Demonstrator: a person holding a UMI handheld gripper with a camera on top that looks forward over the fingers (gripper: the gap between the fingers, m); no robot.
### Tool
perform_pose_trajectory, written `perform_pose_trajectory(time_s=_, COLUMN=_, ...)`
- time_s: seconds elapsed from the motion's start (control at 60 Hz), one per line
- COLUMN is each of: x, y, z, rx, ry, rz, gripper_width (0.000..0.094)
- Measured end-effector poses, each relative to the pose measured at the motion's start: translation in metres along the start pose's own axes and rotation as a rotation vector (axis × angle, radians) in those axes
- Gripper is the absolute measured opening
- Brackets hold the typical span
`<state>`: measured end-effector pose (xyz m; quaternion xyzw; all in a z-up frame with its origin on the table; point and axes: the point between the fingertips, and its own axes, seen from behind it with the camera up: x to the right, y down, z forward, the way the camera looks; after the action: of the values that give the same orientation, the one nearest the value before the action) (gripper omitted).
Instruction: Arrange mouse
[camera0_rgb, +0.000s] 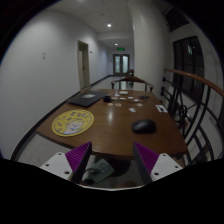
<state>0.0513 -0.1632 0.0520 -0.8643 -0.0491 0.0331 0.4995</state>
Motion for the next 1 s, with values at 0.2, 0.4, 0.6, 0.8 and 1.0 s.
perform_pose_trajectory(time_s=0.2, x=0.081, y=0.005, z=0.032, rx=0.002, ry=0.117, rz=0.016, gripper_width=0.0840)
perform_pose_trajectory(time_s=0.4, x=0.141, y=0.003, z=0.083, rx=-0.028, ry=0.192, rz=0.026, gripper_width=0.0835)
perform_pose_trajectory(time_s=0.6, x=0.167, y=0.000, z=0.127, rx=-0.066, ry=0.189, rz=0.041, gripper_width=0.0851)
perform_pose_trajectory(time_s=0.8, x=0.191, y=-0.025, z=0.174, rx=-0.103, ry=0.165, rz=0.003, gripper_width=0.0830)
perform_pose_trajectory(time_s=1.0, x=0.207, y=-0.044, z=0.214, rx=-0.132, ry=0.101, rz=0.041, gripper_width=0.0821)
